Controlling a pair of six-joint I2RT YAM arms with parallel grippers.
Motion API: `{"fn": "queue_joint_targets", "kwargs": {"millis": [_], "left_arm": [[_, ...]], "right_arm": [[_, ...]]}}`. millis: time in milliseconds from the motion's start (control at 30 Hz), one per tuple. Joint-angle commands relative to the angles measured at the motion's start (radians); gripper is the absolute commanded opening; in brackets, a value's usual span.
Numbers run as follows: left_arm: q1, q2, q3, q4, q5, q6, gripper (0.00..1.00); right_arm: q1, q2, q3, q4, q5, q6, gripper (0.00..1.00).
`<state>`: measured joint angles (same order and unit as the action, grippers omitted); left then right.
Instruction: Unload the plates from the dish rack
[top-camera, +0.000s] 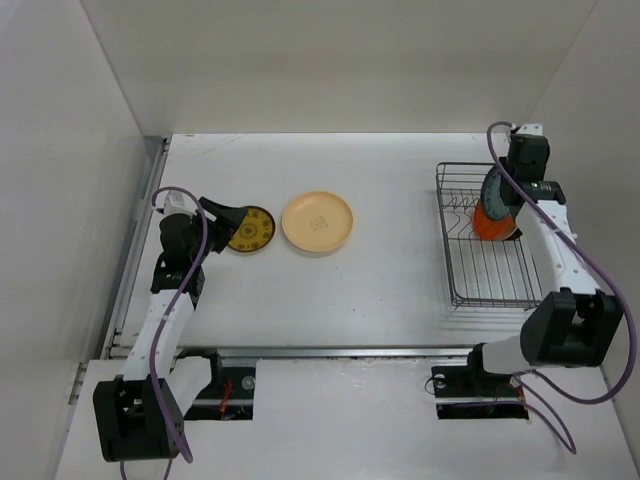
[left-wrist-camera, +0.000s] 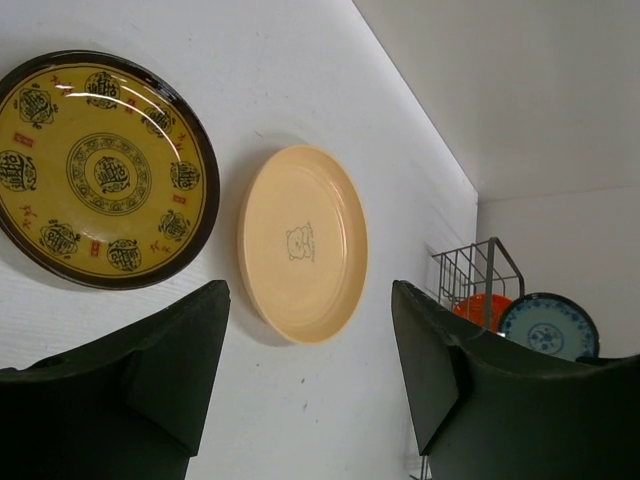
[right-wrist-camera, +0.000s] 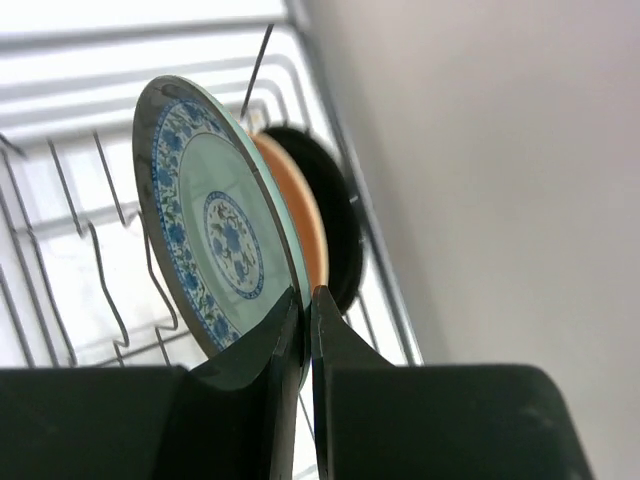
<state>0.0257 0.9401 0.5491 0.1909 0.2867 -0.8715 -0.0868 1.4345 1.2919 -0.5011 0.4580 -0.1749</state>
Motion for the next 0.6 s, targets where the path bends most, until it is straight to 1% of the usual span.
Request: {"fn": "queue_joint_targets", "kwargs": {"millis": [0,67,100,200,233,267,300,333,367,400,433,500,567], "left_arm": [[-0.004,-0.018,-0.008,0.082,0.035,0.017,0.62],[-0.004,-0.018,-0.018,0.120,0.086,0.017,0.62],[-0.004,-0.018,-0.027,0.174,0.109,0.017,0.62],[-0.016,-0.018,-0.037,0.278,0.230,0.017,0.62],[-0.017,-0.005,-0.049,0.392,0.270,0.003,0.62],[-0.048,0.005,-0.049,0.451,0.354,0.003,0.62],[-0.068,0.017,-0.049,0.508,0.394,-0.007,0.62],[-0.088,0.049,-0.031,0.578,0.426,-0.007,0.63],[-0.142,0.067,-0.012,0.591,0.477,0.003,0.63],[-0.170,0.103,0.038,0.573,0.495,0.041,0.63],[-0.196,0.103,0.061,0.573,0.508,0.042,0.63],[-0.268,0.141,0.112,0.535,0.520,0.095,0.63],[-0.305,0.163,0.139,0.512,0.520,0.132,0.63]], "right_arm": [[-0.004,-0.123,-0.002,0.119,0.038,0.032,0.00],[-0.004,-0.170,-0.002,0.131,0.018,0.032,0.00],[-0.004,-0.221,-0.002,0.140,-0.001,0.032,0.00],[-0.004,-0.311,0.009,0.099,-0.148,0.055,0.00],[-0.004,-0.327,0.030,0.072,-0.206,0.055,0.00],[0.007,-0.336,0.043,0.041,-0.358,0.067,0.00],[0.016,-0.336,0.055,-0.030,-0.448,0.068,0.00],[0.027,-0.336,0.079,-0.068,-0.535,0.068,0.00],[0.039,-0.336,0.089,-0.101,-0.685,0.068,0.00],[0.067,-0.336,0.089,-0.147,-0.750,0.068,0.00],[0.082,-0.336,0.089,-0.169,-0.815,0.068,0.00],[0.126,-0.327,0.099,-0.203,-0.928,0.054,0.00],[0.151,-0.318,0.099,-0.214,-0.973,0.034,0.00]]}}
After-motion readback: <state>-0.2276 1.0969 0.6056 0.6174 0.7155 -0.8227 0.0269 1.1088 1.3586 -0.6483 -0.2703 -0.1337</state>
